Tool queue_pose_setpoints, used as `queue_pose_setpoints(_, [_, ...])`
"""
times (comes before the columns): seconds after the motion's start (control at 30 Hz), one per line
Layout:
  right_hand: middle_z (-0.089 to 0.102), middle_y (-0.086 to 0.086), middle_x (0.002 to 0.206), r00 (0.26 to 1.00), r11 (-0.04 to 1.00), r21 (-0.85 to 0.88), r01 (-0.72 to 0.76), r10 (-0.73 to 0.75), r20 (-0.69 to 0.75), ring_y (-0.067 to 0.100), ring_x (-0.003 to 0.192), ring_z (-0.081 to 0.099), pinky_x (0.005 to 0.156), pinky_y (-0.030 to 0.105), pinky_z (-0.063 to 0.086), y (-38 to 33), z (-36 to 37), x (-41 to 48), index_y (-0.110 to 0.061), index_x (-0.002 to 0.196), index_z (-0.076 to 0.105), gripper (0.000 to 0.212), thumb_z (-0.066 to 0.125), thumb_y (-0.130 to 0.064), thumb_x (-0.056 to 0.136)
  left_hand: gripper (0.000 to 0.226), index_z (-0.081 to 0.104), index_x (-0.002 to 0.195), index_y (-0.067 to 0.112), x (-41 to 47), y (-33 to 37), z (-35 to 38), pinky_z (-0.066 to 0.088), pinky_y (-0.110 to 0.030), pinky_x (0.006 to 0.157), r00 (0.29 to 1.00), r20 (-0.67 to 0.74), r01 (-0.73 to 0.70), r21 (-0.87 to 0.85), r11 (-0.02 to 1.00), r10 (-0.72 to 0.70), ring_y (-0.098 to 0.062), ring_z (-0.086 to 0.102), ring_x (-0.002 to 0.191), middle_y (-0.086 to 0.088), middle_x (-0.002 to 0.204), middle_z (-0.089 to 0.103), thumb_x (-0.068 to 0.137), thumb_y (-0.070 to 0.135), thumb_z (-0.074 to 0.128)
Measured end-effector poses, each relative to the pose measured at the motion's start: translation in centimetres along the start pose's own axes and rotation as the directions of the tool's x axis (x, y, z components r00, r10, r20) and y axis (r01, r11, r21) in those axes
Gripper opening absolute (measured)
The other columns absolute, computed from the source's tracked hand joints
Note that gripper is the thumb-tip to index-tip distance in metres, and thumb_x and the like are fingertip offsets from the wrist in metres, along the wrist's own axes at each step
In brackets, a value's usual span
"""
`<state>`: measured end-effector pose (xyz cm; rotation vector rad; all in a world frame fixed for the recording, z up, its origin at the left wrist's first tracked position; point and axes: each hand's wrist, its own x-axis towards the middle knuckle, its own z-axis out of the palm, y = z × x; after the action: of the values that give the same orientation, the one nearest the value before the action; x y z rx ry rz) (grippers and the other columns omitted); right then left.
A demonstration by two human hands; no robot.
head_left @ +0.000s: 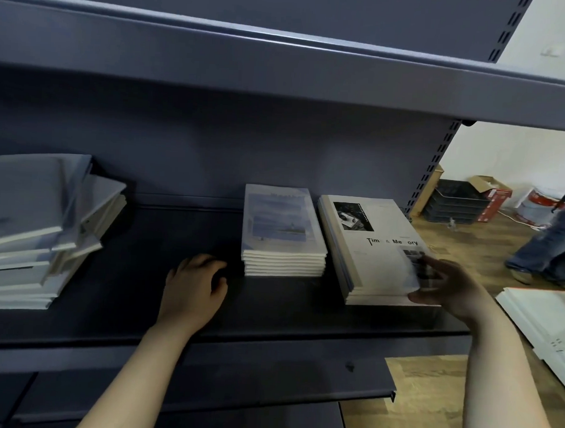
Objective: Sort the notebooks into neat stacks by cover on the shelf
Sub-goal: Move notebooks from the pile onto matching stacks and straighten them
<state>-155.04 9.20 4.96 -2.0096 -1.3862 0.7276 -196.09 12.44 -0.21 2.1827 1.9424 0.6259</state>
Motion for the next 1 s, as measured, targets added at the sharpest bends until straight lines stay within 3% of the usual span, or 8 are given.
queue_pose_setpoints(0.13, [0.055, 0.018, 0.093, 0.99, 0.994, 0.01, 0.113, -0.112, -0.081, 0.025, 0.074, 0.053, 0.065, 0.036, 0.043, -0.5, 0.6, -0.4, -0.001, 0.101, 0.068, 0.018, 0.066, 0.003, 0.084, 0.036, 0.054, 0.129, 0.028, -0.2, -0.5, -0.7, 0.038, -0.036, 0.1, 0.999, 0.029, -0.019, -0.074, 0.997, 0.021, -0.018, 0.046, 0.121, 0.004, 0.135, 0.048, 0.093, 0.032, 0.049])
queue_pose_setpoints(0.2, [0.056, 0.02, 0.099, 0.986, 0.995, 0.003, 0.104, -0.102, -0.134, 0.026, 0.078, 0.053, 0.07, 0.035, 0.04, -0.7, 1.0, -0.2, 0.0, 0.106, 0.069, 0.021, 0.061, 0.002, 0.087, 0.036, 0.054, 0.129, 0.028, -0.3, -0.6, -1.0, 0.04, -0.038, 0.1, 0.999, 0.046, -0.024, -0.099, 0.995, 0.029, -0.018, 0.047, 0.12, 0.003, 0.135, 0.049, 0.093, 0.031, 0.05])
queue_pose_setpoints(0.37, [0.053, 0.019, 0.132, 0.978, 0.998, -0.06, -0.022, 0.009, -0.207, 0.037, 0.12, 0.051, 0.095, 0.037, 0.039, -0.5, 1.5, 0.2, -0.005, 0.132, 0.056, 0.051, 0.045, 0.011, 0.085, 0.036, 0.054, 0.129, 0.028, -0.4, -0.6, -1.2, 0.041, -0.038, 0.099, 0.997, 0.066, -0.035, -0.086, 0.996, 0.041, -0.018, 0.048, 0.119, 0.004, 0.134, 0.05, 0.093, 0.031, 0.051])
queue_pose_setpoints(0.43, [0.052, 0.018, 0.135, 0.974, 0.997, -0.066, -0.032, 0.016, -0.226, 0.036, 0.122, 0.05, 0.097, 0.037, 0.038, -0.4, 1.6, 0.2, -0.006, 0.132, 0.057, 0.052, 0.044, 0.01, 0.085, 0.035, 0.055, 0.128, 0.027, -0.5, -0.6, -1.1, 0.04, -0.037, 0.099, 0.997, 0.065, -0.033, -0.086, 0.996, 0.038, -0.019, 0.047, 0.119, 0.003, 0.133, 0.05, 0.093, 0.03, 0.051])
queue_pose_setpoints(0.6, [0.052, 0.019, 0.136, 0.97, 0.995, -0.091, -0.048, 0.025, -0.242, 0.038, 0.12, 0.052, 0.085, 0.03, 0.036, -0.5, 1.7, 0.4, -0.005, 0.13, 0.059, 0.052, 0.041, 0.012, 0.084, 0.037, 0.054, 0.13, 0.026, -0.9, -0.5, -1.3, 0.04, -0.038, 0.1, 0.997, 0.074, -0.026, -0.096, 0.995, 0.033, -0.019, 0.047, 0.12, 0.002, 0.134, 0.05, 0.093, 0.029, 0.051])
queue_pose_setpoints(0.7, [0.048, 0.02, 0.139, 0.951, 0.984, -0.168, -0.051, -0.003, -0.308, 0.038, 0.123, 0.049, 0.099, 0.041, 0.042, -1.3, 2.1, 0.2, -0.004, 0.13, 0.058, 0.045, 0.047, 0.006, 0.088, 0.038, 0.052, 0.132, 0.027, -1.3, -0.7, -1.7, 0.041, -0.036, 0.099, 0.996, 0.081, -0.018, -0.132, 0.991, 0.029, -0.019, 0.046, 0.122, 0.003, 0.136, 0.048, 0.094, 0.03, 0.051])
queue_pose_setpoints(0.83, [0.059, 0.017, 0.129, 0.859, 0.975, -0.183, 0.13, -0.203, -0.47, 0.033, 0.115, 0.057, 0.094, 0.035, 0.043, -4.9, 3.7, -0.9, -0.009, 0.121, 0.065, 0.042, 0.05, 0.004, 0.084, 0.04, 0.05, 0.134, 0.028, -2.1, -1.2, -3.2, 0.042, -0.03, 0.096, 0.998, 0.045, -0.035, -0.182, 0.983, 0.044, -0.016, 0.047, 0.121, 0.004, 0.138, 0.046, 0.094, 0.03, 0.052])
queue_pose_setpoints(1.0, [0.071, 0.006, 0.11, 0.841, 0.916, -0.057, 0.397, -0.388, -0.376, 0.02, 0.101, 0.064, 0.087, 0.024, 0.045, -12.5, 8.3, -2.4, -0.013, 0.107, 0.071, 0.033, 0.052, 0.001, 0.085, 0.041, 0.055, 0.131, 0.022, -3.0, -1.9, -7.1, 0.04, -0.027, 0.097, 0.985, -0.129, -0.136, -0.143, 0.98, 0.118, -0.019, 0.049, 0.12, 0.002, 0.134, 0.052, 0.09, 0.022, 0.058])
